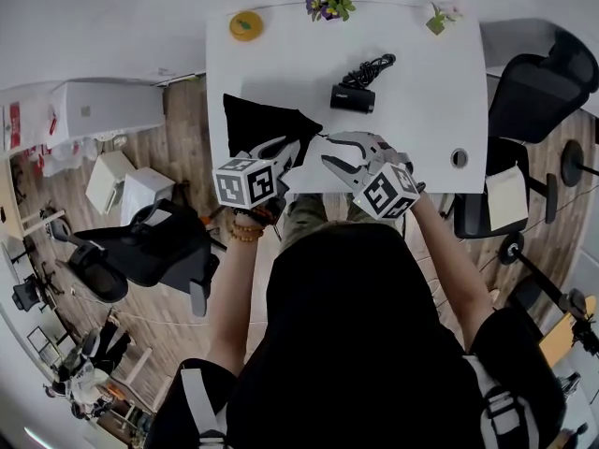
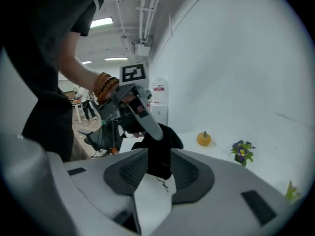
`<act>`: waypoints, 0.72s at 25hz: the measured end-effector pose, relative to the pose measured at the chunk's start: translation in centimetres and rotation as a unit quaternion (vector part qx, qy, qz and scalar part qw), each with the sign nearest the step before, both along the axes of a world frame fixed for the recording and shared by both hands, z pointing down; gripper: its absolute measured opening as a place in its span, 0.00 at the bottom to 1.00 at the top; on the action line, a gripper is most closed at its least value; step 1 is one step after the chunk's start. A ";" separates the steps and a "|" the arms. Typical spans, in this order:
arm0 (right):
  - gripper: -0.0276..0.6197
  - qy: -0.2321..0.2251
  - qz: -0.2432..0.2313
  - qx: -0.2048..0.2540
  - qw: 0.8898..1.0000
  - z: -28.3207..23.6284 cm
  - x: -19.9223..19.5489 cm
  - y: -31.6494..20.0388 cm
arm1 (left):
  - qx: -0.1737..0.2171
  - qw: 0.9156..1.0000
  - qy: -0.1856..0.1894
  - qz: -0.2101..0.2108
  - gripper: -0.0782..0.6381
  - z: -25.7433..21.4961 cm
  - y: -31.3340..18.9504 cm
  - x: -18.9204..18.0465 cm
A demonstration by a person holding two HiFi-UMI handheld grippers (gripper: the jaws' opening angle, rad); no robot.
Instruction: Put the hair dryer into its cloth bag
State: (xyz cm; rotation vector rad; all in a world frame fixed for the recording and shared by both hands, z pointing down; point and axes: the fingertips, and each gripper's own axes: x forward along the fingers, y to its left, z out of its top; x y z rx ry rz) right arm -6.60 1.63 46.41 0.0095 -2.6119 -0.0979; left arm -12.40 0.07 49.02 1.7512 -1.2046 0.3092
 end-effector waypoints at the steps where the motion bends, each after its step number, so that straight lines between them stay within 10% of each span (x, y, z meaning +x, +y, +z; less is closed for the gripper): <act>1: 0.28 0.002 -0.026 -0.005 1.000 0.7 -0.7 1.0 | -0.002 1.000 0.002 0.000 0.15 0.0 0.1 0.0; 6: 0.32 0.043 -0.100 0.028 0.994 5.8 -5.5 3.4 | -0.012 1.000 -0.007 -0.005 0.15 0.3 0.6 -0.8; 10: 0.17 0.038 -0.159 0.006 0.987 5.3 -5.9 6.4 | -0.011 0.999 -0.041 -0.031 0.15 0.8 0.1 -2.8; 18: 0.16 -0.031 -0.120 -0.101 0.987 -0.1 -2.9 7.7 | 0.019 0.994 -0.102 -0.022 0.16 -1.4 -0.9 -3.2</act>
